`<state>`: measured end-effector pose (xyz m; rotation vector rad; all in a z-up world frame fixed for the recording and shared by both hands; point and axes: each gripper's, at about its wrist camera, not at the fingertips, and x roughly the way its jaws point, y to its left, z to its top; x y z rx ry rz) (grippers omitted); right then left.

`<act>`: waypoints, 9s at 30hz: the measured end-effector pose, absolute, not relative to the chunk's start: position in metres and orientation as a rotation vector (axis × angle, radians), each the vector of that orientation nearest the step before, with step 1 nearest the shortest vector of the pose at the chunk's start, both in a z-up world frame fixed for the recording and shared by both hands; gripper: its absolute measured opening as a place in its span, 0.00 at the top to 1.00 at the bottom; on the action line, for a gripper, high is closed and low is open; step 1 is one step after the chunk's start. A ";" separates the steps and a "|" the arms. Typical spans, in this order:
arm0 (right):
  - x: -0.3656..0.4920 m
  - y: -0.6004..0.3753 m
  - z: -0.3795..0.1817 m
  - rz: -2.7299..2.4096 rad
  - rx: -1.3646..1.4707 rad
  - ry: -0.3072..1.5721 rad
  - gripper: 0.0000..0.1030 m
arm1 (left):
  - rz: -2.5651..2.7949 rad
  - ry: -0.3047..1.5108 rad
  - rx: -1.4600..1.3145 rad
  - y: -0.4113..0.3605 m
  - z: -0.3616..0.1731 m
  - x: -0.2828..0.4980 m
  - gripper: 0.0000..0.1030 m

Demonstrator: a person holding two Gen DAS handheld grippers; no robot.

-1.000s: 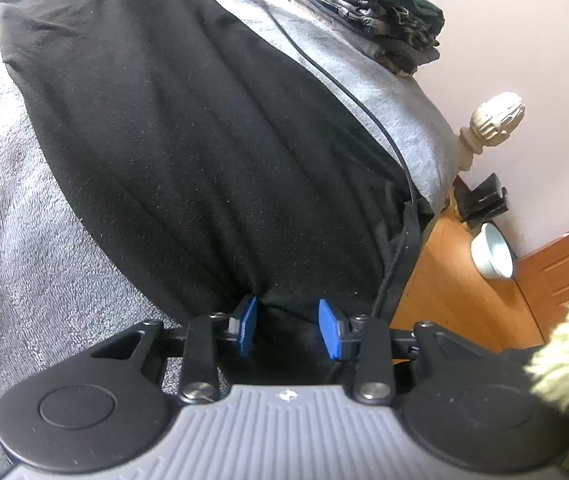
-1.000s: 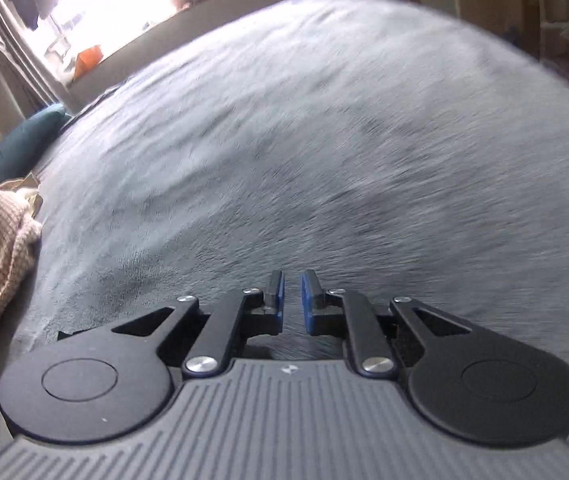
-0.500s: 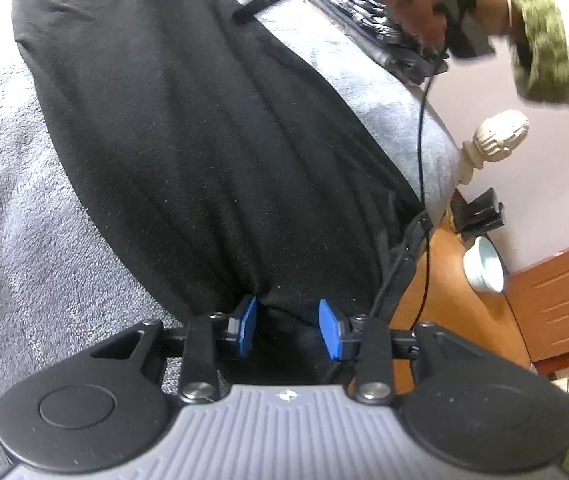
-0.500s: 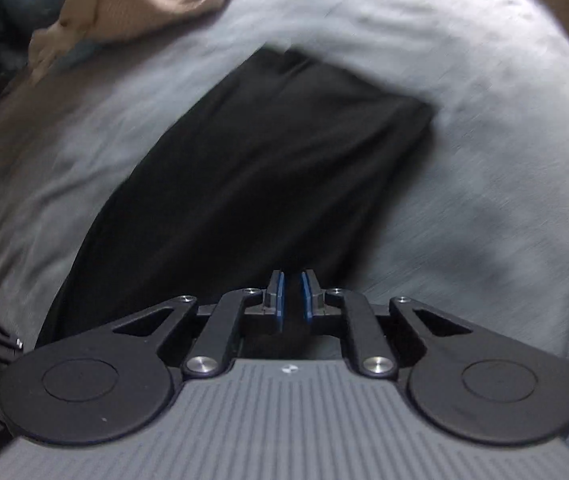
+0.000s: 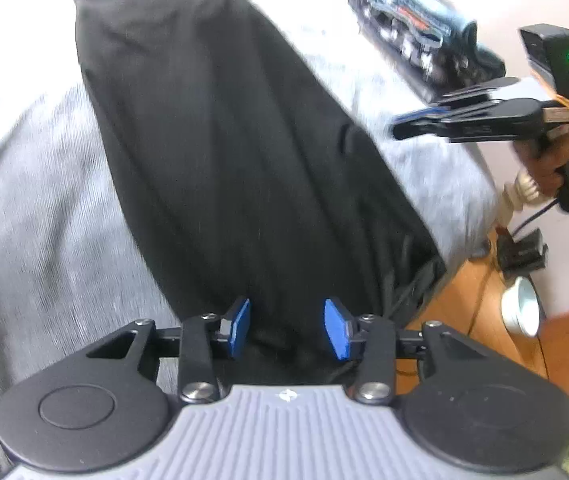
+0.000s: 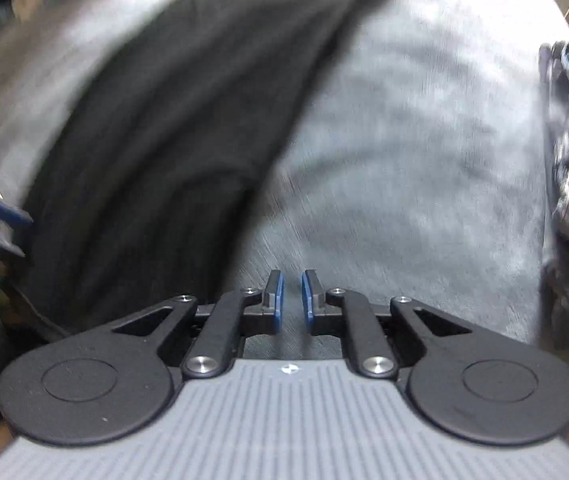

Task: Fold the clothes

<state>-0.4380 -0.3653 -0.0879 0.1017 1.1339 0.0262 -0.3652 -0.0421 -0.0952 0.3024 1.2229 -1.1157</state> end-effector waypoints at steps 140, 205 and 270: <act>-0.525 -0.386 -0.167 0.099 1.102 1.059 0.53 | -0.805 1.515 -0.172 -0.010 -0.169 -0.387 0.56; -0.243 -0.490 -0.097 -0.025 0.918 0.520 0.96 | -0.747 1.000 -0.432 -0.165 -0.106 -0.038 0.93; -0.079 -0.366 -0.105 0.355 -0.287 0.754 0.82 | -0.799 0.967 -0.171 -0.184 -0.142 0.010 0.60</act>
